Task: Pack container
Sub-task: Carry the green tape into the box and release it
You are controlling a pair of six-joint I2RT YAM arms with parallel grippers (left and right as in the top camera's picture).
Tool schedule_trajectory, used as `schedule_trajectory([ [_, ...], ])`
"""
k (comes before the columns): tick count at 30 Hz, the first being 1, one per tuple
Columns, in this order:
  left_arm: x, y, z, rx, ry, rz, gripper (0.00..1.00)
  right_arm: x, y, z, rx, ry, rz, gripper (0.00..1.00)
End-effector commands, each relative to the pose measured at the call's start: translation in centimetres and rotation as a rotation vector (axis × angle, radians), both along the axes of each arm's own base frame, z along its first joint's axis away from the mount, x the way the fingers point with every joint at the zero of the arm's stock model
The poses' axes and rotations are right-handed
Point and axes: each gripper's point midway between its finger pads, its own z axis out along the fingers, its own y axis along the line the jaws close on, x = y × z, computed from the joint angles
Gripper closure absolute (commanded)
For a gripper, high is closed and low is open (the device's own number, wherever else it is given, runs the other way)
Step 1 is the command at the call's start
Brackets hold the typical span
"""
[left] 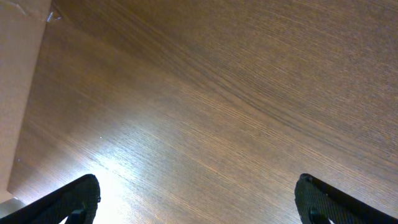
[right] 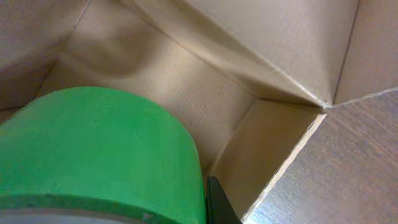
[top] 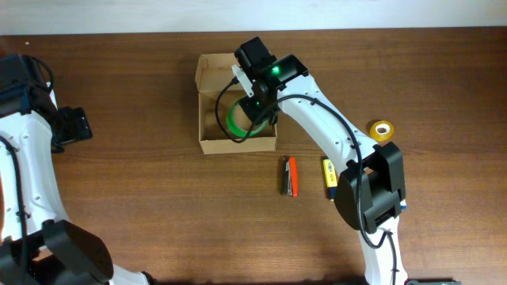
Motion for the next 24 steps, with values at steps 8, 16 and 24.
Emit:
schedule_trajectory([
  [8, -0.1, -0.3, 0.3, 0.0, -0.007, -0.019, 0.0, 1.6, -1.2, 0.1, -0.034, -0.051, -0.034, 0.96],
  [16, -0.1, -0.3, 0.3, 0.0, -0.007, -0.019, 0.0, 1.5, -1.9, -1.8, -0.059, -0.007, -0.044, 0.96],
  [24, -0.1, -0.3, 0.3, 0.0, -0.007, -0.019, 0.0, 0.9, -1.8, -4.2, -0.076, 0.055, -0.043, 0.96],
])
